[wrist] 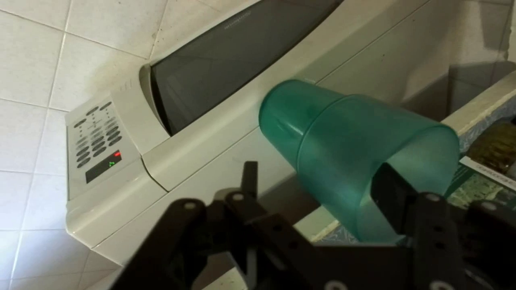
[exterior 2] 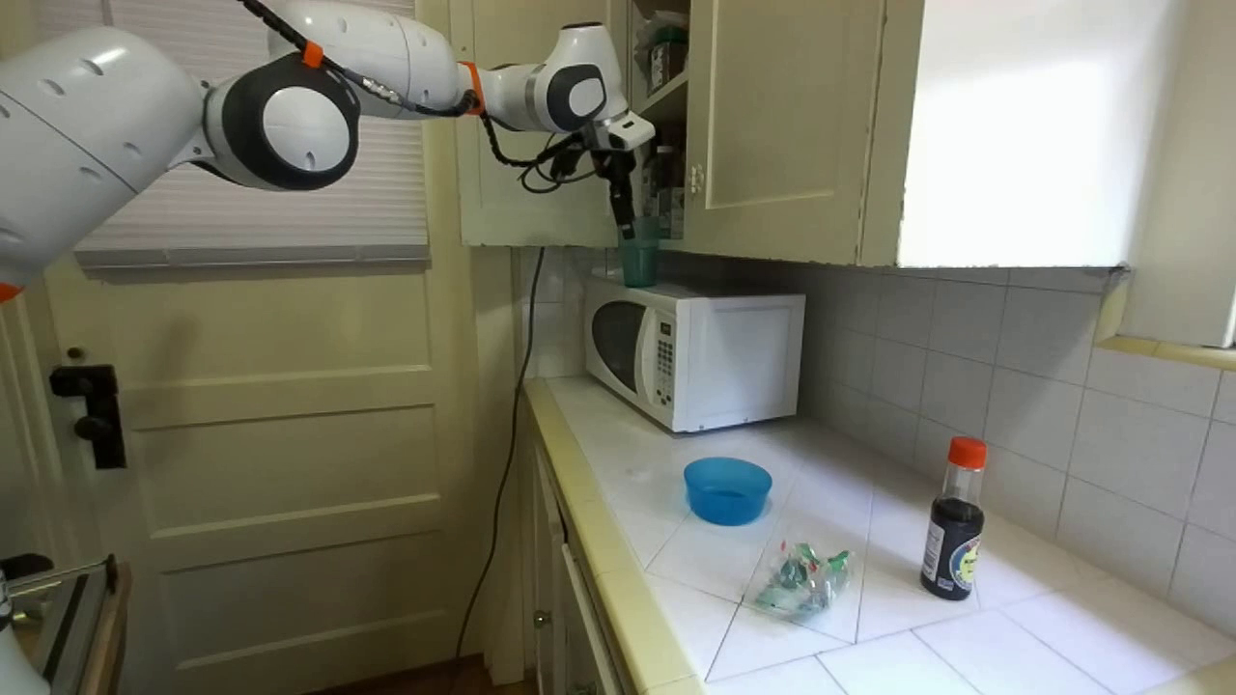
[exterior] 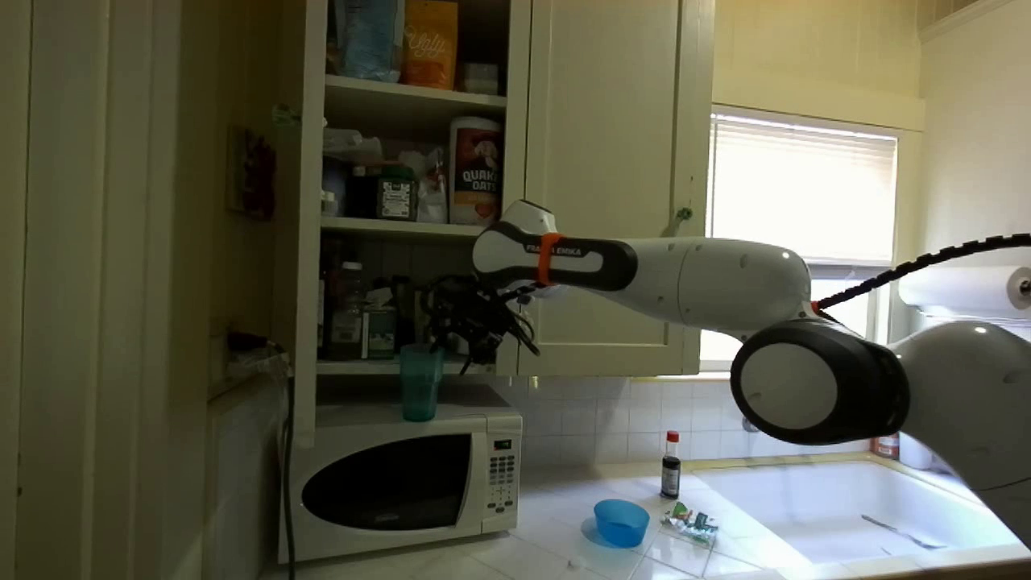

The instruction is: Put the blue cup in the blue bowl.

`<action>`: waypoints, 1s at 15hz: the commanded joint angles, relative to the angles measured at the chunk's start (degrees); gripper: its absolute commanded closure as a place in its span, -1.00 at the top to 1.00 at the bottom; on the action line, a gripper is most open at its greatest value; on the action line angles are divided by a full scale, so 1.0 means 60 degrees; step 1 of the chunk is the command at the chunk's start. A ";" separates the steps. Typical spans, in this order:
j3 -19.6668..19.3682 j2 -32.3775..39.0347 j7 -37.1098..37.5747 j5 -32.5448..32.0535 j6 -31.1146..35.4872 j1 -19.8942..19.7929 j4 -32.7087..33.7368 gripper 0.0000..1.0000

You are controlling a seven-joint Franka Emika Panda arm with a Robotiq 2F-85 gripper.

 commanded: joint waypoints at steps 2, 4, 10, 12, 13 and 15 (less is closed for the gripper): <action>0.0107 0.0765 -0.0061 0.0092 -0.0833 0.0015 0.1281 -0.28; 0.0119 0.0859 -0.0010 0.0082 -0.0849 0.0006 0.1424 -0.58; 0.0120 0.0210 -0.0088 0.0061 -0.1259 -0.0077 0.0973 -1.00; 0.0088 -0.0456 -0.0326 -0.0030 -0.2039 -0.0122 0.0223 -0.97; 0.0101 -0.0719 -0.0394 -0.0013 -0.2506 -0.0137 -0.0058 -0.97; -0.0028 -0.1256 -0.0117 -0.0149 -0.3510 -0.0031 -0.0704 -0.97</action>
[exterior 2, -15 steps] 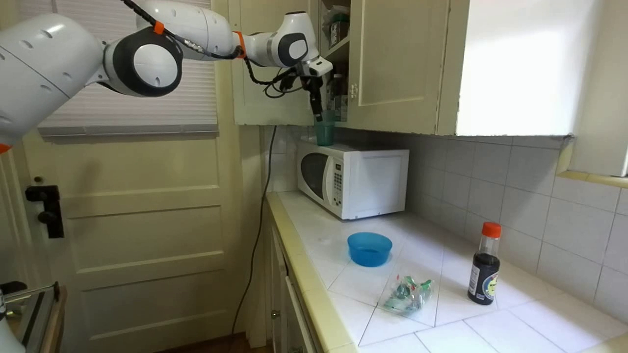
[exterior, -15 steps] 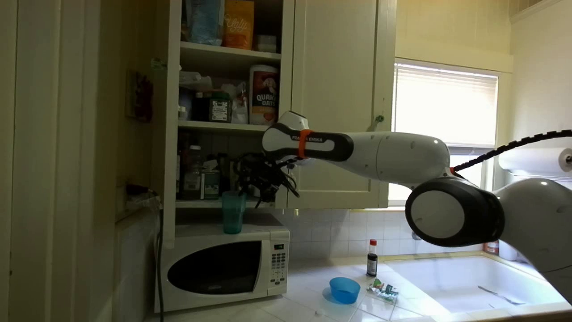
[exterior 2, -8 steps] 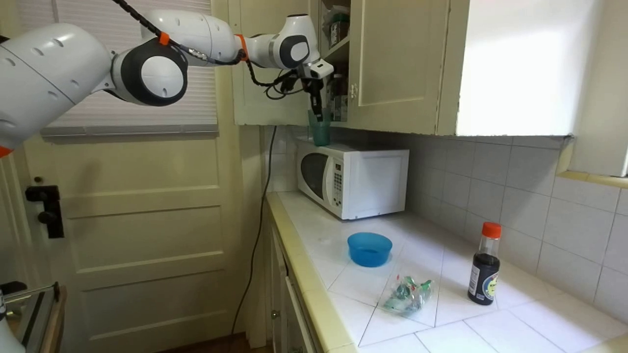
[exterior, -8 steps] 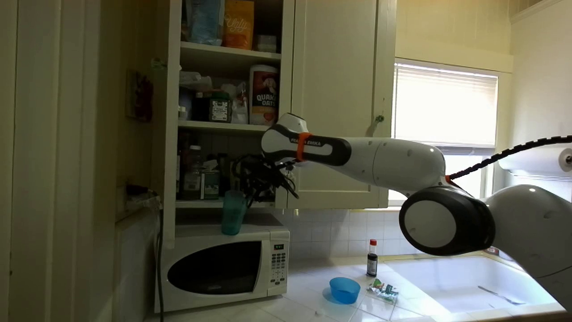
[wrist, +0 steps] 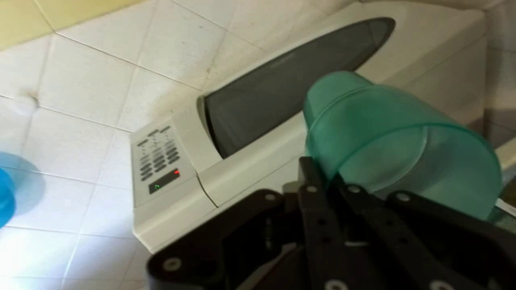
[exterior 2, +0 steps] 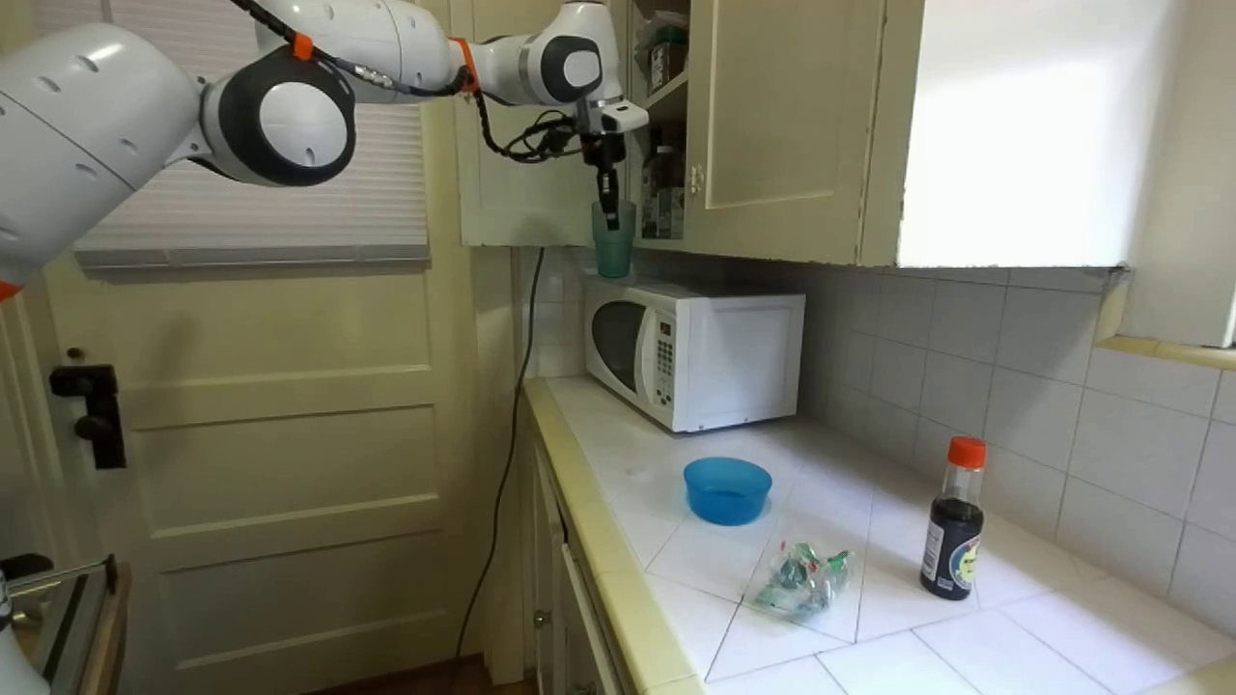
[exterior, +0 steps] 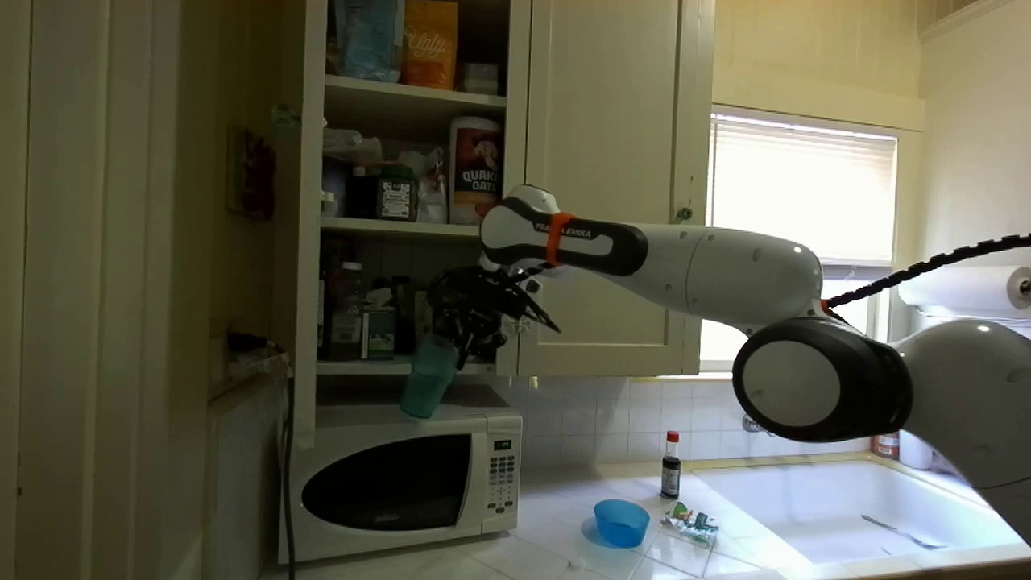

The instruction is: Put the blue cup in the blue bowl.

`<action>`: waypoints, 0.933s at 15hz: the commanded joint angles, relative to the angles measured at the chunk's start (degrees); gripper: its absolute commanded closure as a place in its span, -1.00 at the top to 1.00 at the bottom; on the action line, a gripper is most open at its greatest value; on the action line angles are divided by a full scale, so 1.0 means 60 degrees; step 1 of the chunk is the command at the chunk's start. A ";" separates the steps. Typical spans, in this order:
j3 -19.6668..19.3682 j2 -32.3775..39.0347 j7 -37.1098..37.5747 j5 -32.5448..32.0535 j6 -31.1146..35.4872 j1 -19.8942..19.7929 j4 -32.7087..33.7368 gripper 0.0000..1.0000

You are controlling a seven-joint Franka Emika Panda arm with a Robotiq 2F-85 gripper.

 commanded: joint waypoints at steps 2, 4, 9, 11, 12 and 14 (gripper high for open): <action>-0.0254 -0.1654 0.0606 -0.0345 -0.1863 0.0174 -0.2098 -0.97; -0.0397 -0.2271 0.1243 -0.0549 -0.2248 0.0284 -0.3006 -0.97; -0.0519 -0.3515 0.2917 -0.0611 -0.1656 0.0374 -0.5112 -0.97; -0.0472 -0.4013 0.3371 -0.0254 -0.0639 0.0231 -0.5946 -0.97; -0.0424 -0.3072 0.2849 -0.0492 -0.1635 0.0284 -0.4467 -0.97; -0.0422 -0.3191 0.2870 -0.0490 -0.1499 0.0282 -0.4639 -0.89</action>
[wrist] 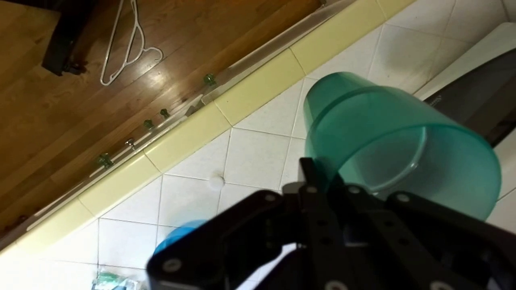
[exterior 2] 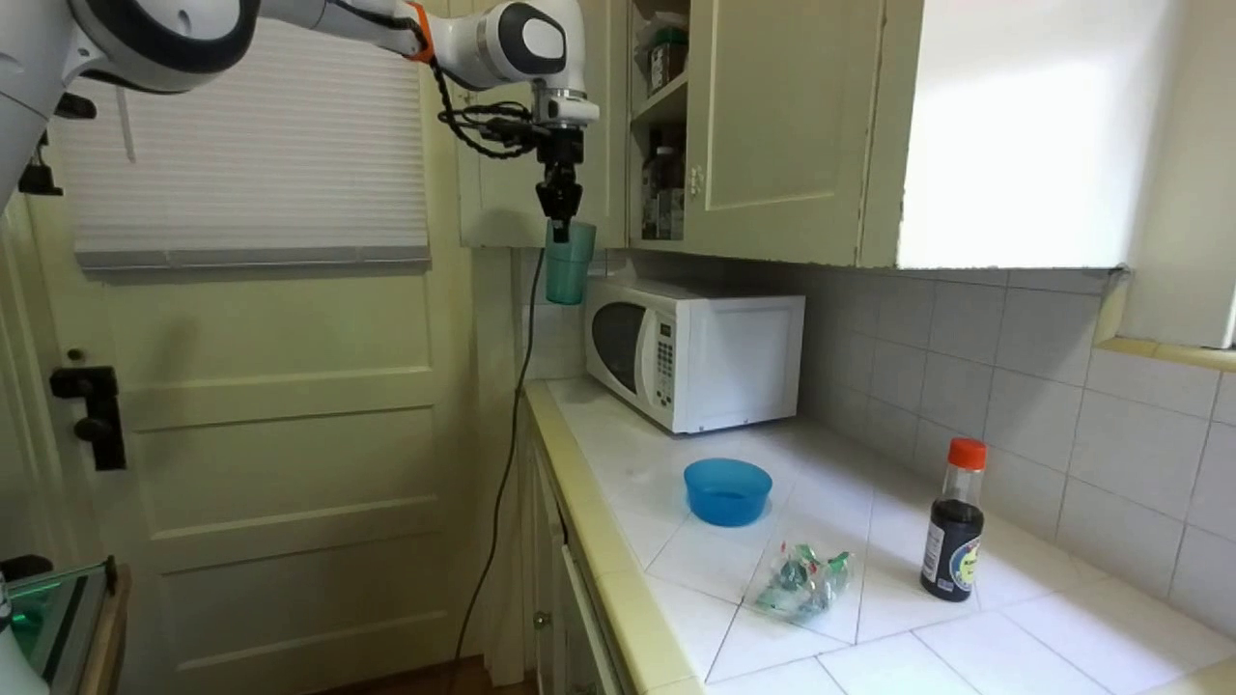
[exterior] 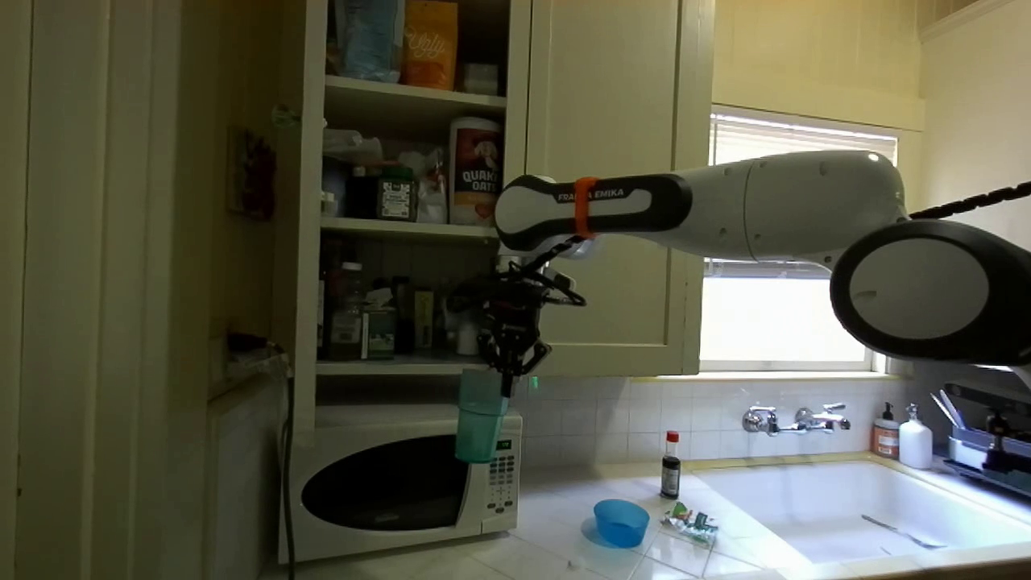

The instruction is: Put the blue cup in the blue bowl.

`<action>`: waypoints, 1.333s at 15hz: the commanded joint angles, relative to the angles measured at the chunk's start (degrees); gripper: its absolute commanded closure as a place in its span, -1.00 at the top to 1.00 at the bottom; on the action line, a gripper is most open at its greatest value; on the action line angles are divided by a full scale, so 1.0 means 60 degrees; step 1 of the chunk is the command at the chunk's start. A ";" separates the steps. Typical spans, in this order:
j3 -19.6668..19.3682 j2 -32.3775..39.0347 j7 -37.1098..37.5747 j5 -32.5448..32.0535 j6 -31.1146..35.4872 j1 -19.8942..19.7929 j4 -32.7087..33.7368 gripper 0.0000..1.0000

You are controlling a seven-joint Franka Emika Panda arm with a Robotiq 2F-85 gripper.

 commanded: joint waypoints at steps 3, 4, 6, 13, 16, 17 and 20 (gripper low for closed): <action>0.0002 0.0062 -0.0003 0.0000 0.0000 0.0002 0.0012 -0.89; 0.0001 0.0071 -0.0003 0.0000 0.0000 0.0000 0.0015 -0.89; -0.0043 -0.0028 -0.0037 0.0012 0.0116 -0.0080 -0.0246 -0.97; -0.0866 -0.1526 0.0505 0.0307 0.1408 -0.1164 -0.3866 -0.97; -0.1451 -0.1987 0.1196 0.0027 0.2672 -0.1345 -0.5223 -0.97; -0.1608 -0.2110 0.1490 -0.0193 0.3242 -0.1377 -0.5720 -0.97; -0.2051 -0.2594 0.2526 -0.1470 0.4649 -0.1354 -0.7204 -0.97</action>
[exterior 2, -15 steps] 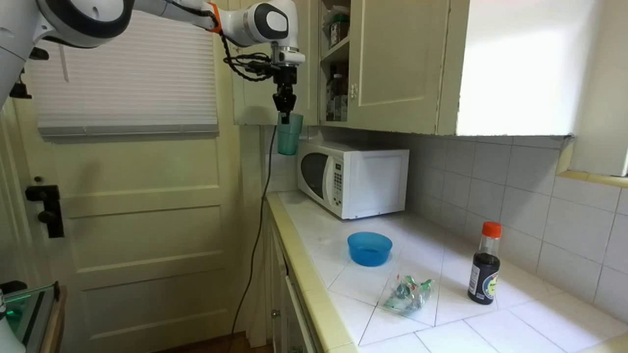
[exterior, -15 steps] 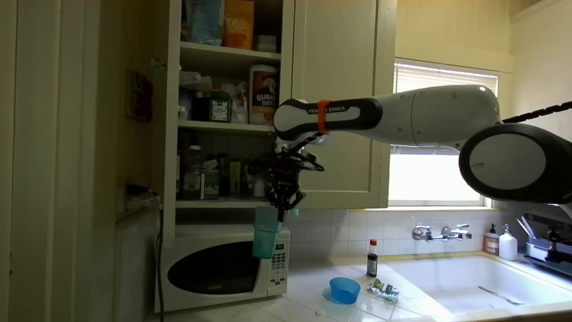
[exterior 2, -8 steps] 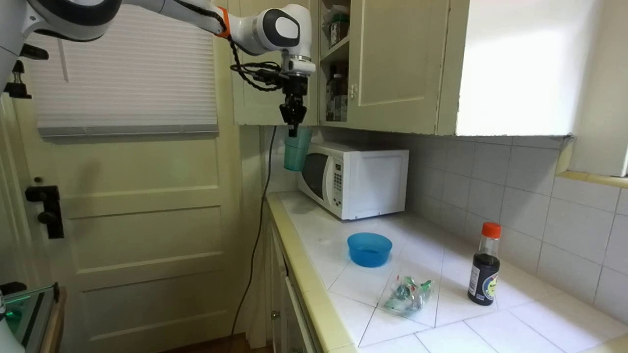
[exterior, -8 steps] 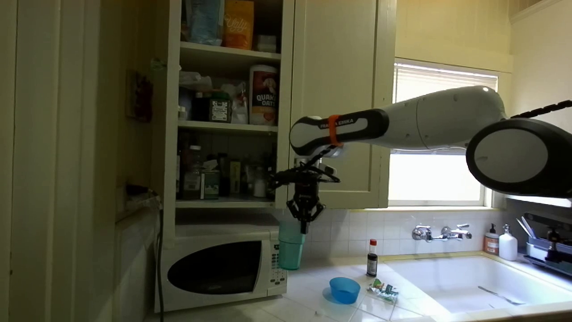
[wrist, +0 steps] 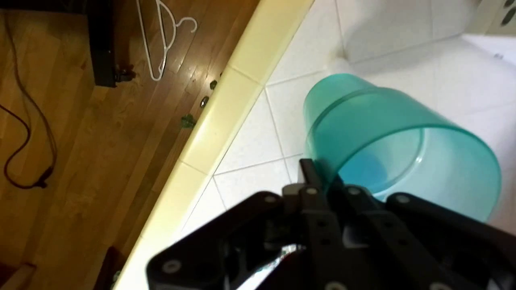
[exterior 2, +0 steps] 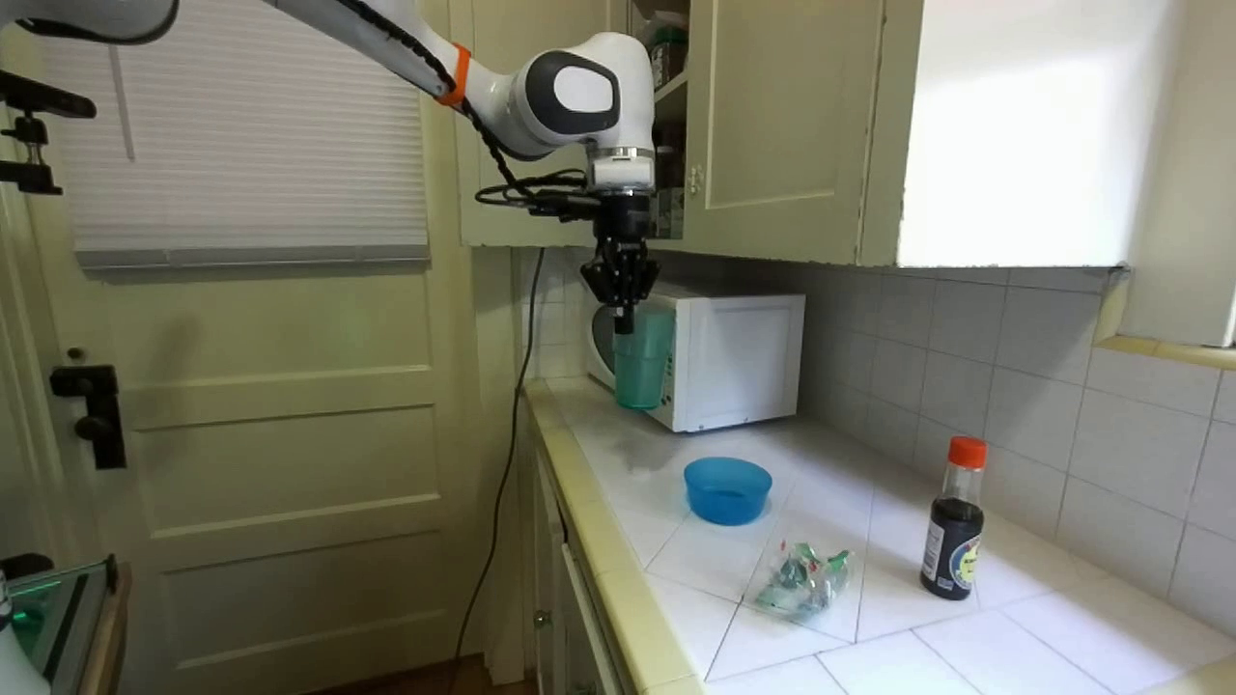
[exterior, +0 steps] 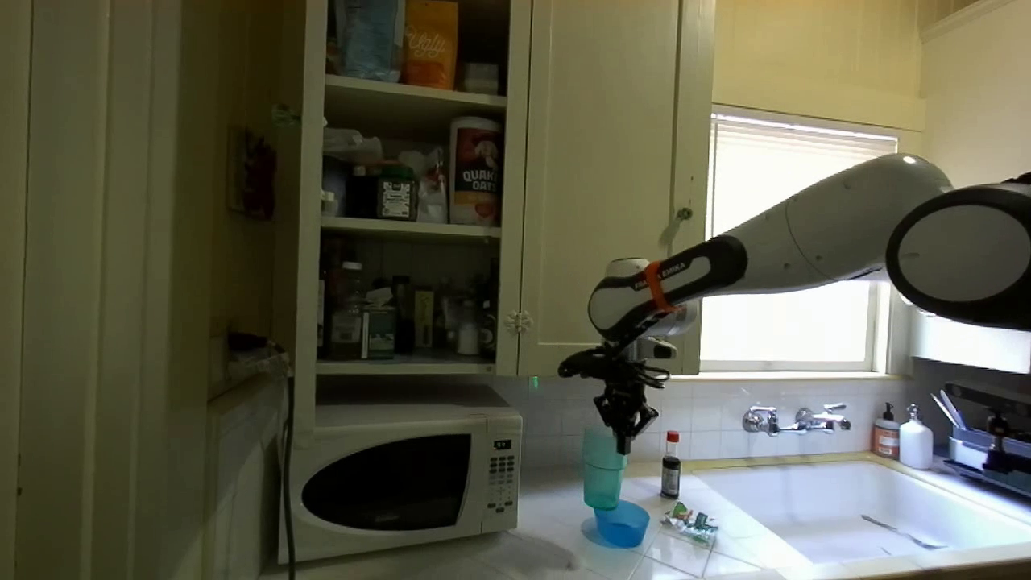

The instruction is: Put the blue cup in the blue bowl.

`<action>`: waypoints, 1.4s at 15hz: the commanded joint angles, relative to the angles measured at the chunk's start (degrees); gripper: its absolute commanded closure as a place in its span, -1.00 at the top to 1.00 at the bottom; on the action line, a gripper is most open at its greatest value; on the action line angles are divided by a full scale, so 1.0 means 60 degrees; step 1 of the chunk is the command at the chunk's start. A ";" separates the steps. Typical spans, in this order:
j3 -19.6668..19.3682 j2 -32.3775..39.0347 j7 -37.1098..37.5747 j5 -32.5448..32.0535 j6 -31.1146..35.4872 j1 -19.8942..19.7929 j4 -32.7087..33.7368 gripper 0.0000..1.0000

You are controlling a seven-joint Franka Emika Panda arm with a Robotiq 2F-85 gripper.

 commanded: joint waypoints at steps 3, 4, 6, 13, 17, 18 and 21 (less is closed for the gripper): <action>-0.0312 -0.1351 0.1193 -0.1187 0.1725 -0.0165 -0.2885 -0.97; -0.0230 -0.1449 0.0658 -0.1132 0.1678 -0.0229 -0.3069 -0.97; -0.0047 -0.1780 -0.0618 -0.0927 0.1726 -0.0297 -0.3388 -0.97; 0.0021 -0.1186 -0.1221 -0.1639 0.2095 -0.0292 -0.2720 -0.97; 0.0112 -0.0650 -0.3149 -0.1909 0.1964 -0.0316 -0.1889 -0.97; 0.0114 -0.0488 -0.3616 -0.2000 0.1849 -0.0305 -0.1621 -0.97; -0.0023 0.0324 -0.4757 -0.2642 0.1783 -0.0268 -0.0581 -0.97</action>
